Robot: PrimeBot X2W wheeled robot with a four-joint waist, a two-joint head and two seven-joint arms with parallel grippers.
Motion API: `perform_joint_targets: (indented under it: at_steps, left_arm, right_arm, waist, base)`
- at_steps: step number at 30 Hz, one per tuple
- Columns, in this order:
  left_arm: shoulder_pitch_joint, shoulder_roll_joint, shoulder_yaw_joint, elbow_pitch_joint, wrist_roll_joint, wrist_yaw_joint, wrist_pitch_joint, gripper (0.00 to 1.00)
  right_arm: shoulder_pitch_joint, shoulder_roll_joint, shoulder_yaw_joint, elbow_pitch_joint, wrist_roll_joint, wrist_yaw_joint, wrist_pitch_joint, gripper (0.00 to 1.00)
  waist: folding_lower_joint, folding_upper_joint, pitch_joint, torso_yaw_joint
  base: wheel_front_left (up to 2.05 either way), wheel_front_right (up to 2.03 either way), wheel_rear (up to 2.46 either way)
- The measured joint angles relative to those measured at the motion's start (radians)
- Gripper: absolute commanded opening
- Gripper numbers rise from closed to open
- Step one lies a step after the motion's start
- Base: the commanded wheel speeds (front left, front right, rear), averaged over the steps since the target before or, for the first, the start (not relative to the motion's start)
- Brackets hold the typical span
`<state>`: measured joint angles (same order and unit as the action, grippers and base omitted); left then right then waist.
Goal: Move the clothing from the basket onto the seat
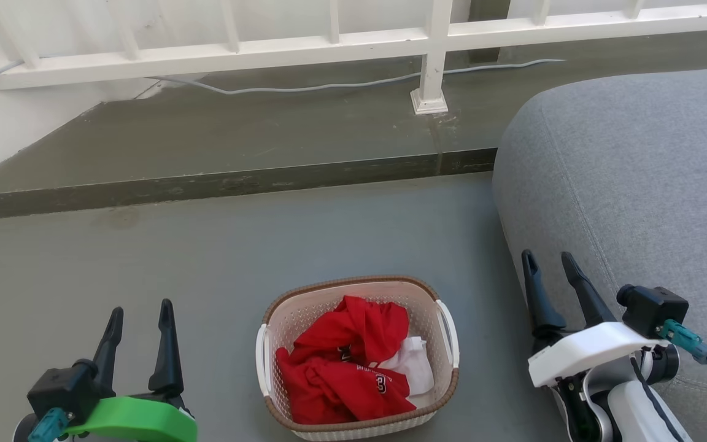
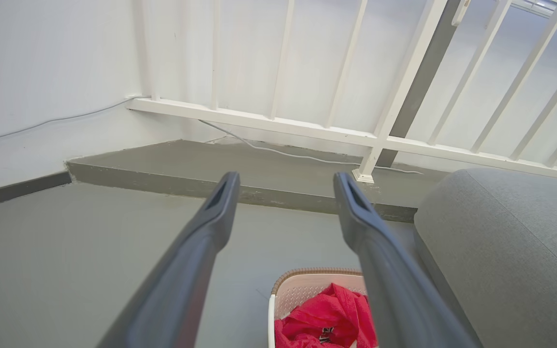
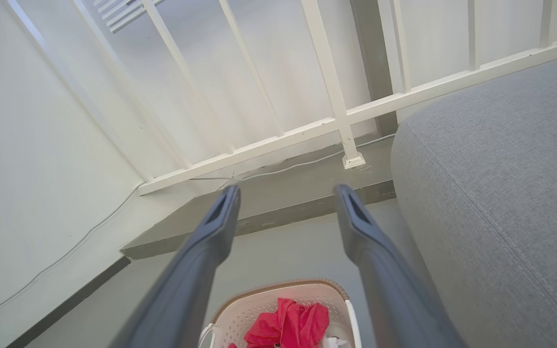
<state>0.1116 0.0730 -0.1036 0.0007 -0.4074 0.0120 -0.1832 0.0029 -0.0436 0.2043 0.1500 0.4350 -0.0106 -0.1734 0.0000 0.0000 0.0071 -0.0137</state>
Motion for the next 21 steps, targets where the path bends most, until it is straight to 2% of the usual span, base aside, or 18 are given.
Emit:
perform_joint_targets:
  at_steps: [21]
  left_arm:
    - [0.056, 0.005, -0.022, -0.077, 0.3, 0.033, -0.068, 1.0]
  right_arm:
    - [0.0, -0.012, 0.063, -0.048, -0.289, -0.031, -0.077, 1.0]
  waist:
    - [0.0, 0.0, 0.0, -0.001]
  base:
    - [0.0, 0.0, 0.0]
